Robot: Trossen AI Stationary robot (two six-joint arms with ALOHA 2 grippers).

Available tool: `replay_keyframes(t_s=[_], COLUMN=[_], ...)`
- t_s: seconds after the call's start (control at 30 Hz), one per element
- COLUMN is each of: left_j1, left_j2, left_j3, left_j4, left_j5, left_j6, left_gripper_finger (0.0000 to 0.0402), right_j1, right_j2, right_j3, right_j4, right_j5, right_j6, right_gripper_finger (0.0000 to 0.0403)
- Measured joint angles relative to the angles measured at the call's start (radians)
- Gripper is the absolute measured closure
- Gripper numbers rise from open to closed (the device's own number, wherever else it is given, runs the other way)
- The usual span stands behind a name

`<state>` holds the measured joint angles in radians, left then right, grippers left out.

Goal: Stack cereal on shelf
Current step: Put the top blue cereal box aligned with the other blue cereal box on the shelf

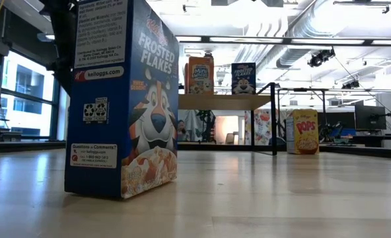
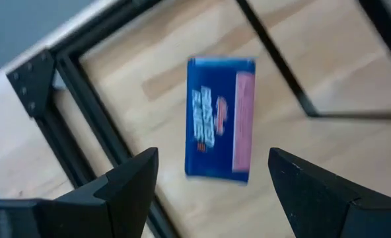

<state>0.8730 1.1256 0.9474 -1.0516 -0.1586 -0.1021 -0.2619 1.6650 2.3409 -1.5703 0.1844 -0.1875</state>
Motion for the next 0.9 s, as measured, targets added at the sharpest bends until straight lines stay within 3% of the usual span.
replay_keyframes(t_s=[0.17, 0.9], left_j1=[-0.002, -0.003], left_j2=[0.001, 0.0], left_j3=[0.0, -0.025], left_j4=[0.08, 0.065], left_j5=[0.026, 0.019], left_j6=[0.002, -0.017], left_gripper_finger=[0.0123, 0.0123], right_j1=[0.0, 0.0], right_j2=[0.0, 0.0], right_j3=[0.0, 0.0], right_j4=[0.0, 0.004], right_j5=[0.0, -0.001], right_j6=[0.0, -0.003], right_gripper_finger=[0.0184, 0.0184])
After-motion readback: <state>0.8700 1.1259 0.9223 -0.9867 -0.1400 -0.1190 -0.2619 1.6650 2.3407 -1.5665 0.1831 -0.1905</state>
